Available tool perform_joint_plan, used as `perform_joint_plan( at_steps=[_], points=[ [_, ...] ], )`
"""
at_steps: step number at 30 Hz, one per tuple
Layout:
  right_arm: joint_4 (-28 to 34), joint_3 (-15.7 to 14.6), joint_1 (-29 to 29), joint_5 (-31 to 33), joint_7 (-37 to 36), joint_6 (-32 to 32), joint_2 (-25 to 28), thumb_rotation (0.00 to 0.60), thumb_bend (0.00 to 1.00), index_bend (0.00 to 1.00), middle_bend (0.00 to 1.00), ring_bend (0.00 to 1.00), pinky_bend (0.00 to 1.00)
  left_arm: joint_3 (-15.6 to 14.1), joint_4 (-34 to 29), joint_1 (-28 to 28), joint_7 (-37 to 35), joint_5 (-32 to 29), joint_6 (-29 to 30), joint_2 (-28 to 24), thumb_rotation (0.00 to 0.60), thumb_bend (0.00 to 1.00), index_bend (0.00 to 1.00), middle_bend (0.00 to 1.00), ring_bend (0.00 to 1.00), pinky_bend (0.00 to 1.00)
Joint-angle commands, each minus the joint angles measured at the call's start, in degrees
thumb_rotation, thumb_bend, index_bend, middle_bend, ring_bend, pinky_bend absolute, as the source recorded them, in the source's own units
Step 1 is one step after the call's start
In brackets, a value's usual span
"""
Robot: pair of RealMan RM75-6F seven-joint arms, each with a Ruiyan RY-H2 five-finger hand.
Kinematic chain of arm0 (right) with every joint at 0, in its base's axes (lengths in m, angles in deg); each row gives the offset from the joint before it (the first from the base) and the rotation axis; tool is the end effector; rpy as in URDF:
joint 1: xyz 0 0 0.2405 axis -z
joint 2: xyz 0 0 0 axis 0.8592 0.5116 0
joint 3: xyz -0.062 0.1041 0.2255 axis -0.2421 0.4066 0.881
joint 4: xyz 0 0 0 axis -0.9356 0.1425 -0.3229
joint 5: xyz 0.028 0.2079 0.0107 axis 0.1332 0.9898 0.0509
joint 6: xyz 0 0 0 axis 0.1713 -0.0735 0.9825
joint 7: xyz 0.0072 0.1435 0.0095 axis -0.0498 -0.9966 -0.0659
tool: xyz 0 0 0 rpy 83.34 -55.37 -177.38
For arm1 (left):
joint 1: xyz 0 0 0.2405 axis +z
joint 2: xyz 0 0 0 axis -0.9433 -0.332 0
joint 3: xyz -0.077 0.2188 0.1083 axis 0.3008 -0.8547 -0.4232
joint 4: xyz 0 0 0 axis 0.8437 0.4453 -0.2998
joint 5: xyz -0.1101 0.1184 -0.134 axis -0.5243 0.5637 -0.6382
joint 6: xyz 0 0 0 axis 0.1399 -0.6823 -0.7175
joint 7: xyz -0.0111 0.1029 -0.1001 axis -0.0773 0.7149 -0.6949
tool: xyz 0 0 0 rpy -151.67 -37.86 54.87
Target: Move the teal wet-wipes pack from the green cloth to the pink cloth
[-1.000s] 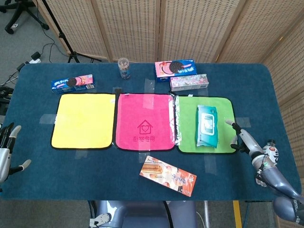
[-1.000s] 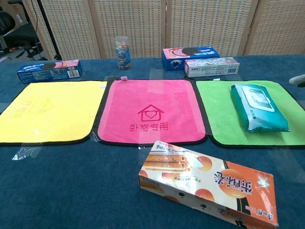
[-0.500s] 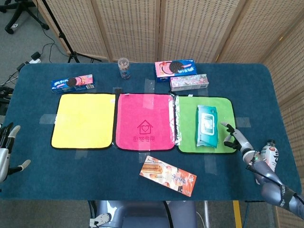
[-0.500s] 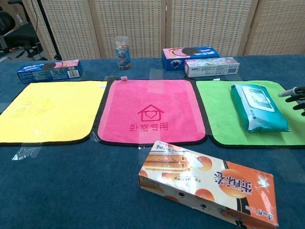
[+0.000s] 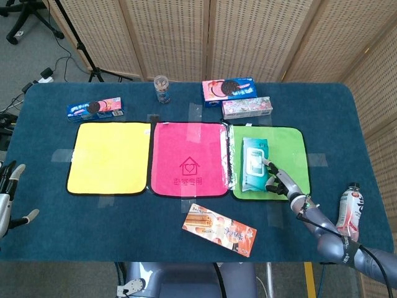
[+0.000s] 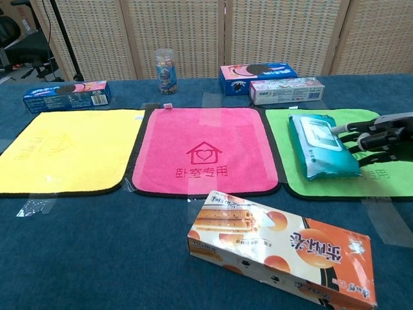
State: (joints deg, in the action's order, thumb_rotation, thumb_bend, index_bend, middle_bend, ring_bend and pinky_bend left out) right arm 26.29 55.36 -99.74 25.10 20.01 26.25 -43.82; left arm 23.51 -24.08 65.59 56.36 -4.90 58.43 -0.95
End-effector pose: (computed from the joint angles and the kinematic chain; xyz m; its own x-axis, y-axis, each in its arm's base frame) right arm -0.2219 -0.3394 0.0322 -0.5366 -0.4656 0.7037 -0.8293 0.4453 -0.3377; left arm -0.3133 0.1866 0.1673 0.4155 -0.0359 0.9089 0.9095 0.0316 -0.4145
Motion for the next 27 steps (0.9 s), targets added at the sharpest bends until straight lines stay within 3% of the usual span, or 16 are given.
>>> perform_joint_plan(
  at_steps=[1,14,27],
  points=[
    [1.0,-0.2,-2.3,3.4,2.3,1.7,-2.0,0.6,1.0,0.03,0.0,0.0,0.15,0.1,0.0,0.0,-0.6,-0.1,-0.1,-0.2,0.6,0.0,0.0,0.0,0.0,0.0],
    [4.7,0.2,-10.2,14.2,11.4,9.7,-8.8,0.6,1.0,0.06,0.01,0.0,0.15,0.6,0.2,0.1,-4.2,-1.2,-0.7,-1.4,0.6,0.0,0.0,0.0,0.0,0.0],
    [5.8,2.1,-14.6,18.6,18.2,15.9,-14.8,0.6,1.0,0.07,0.02,0.0,0.15,0.6,0.4,-0.1,-5.0,-1.4,-1.2,-1.7,0.6,0.0,0.0,0.0,0.0,0.0]
  ],
)
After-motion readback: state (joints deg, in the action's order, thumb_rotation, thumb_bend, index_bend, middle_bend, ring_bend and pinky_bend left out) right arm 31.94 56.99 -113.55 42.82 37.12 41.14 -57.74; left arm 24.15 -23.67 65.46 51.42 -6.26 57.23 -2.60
